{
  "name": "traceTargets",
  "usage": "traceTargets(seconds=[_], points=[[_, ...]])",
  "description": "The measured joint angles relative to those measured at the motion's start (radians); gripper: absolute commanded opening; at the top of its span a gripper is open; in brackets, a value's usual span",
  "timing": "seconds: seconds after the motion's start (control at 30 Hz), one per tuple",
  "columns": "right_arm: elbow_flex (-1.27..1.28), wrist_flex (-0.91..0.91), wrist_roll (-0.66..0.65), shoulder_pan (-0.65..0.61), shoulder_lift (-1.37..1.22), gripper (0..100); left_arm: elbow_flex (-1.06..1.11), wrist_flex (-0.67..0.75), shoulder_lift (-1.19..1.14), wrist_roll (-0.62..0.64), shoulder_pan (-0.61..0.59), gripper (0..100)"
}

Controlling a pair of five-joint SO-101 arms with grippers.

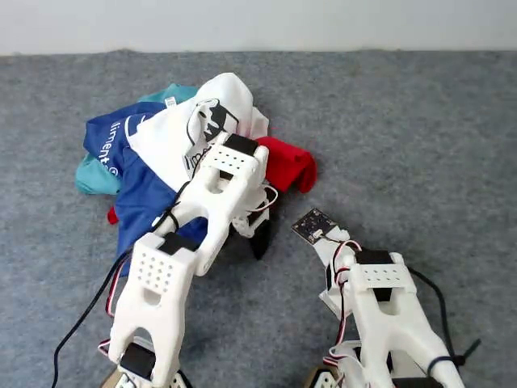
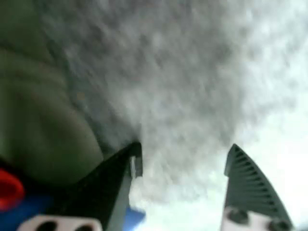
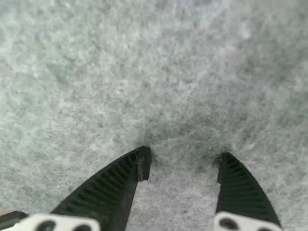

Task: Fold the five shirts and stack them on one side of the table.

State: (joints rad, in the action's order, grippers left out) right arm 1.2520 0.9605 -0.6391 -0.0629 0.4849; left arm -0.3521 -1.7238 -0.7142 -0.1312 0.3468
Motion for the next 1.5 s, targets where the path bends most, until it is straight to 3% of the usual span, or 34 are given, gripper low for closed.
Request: traceTargets(seconds=[0.27, 0.53, 0.73, 0.87, 0.97, 1.17, 1.5], points=[[0.000, 0.000, 0.000, 0.000, 0.000, 23.2, 0.295, -0.008, 0.571, -0.009, -0.009, 28], [0.002, 0.000, -0.032, 0.000, 0.005, 23.2, 0.482, -0.012, 0.945, -0.109, -0.219, 28], [-0.025, 0.006, 0.028, 0.012, 0.005, 23.2, 0.505, 0.074, 0.967, -0.129, -0.371, 28], [-0.129, 0.054, 0.206, 0.118, -0.017, 23.2, 0.514, 0.153, 0.967, -0.132, -0.384, 28], [-0.195, 0.114, 0.262, 0.219, -0.017, 23.2, 0.516, 0.247, 0.951, -0.117, -0.393, 28], [-0.209, 0.129, 0.273, 0.293, -0.017, 23.1, 0.516, 0.428, 0.744, -0.025, -0.361, 28], [-0.209, 0.129, 0.273, 0.299, -0.017, 23.1, 0.506, 0.555, 0.423, -0.011, -0.255, 27]])
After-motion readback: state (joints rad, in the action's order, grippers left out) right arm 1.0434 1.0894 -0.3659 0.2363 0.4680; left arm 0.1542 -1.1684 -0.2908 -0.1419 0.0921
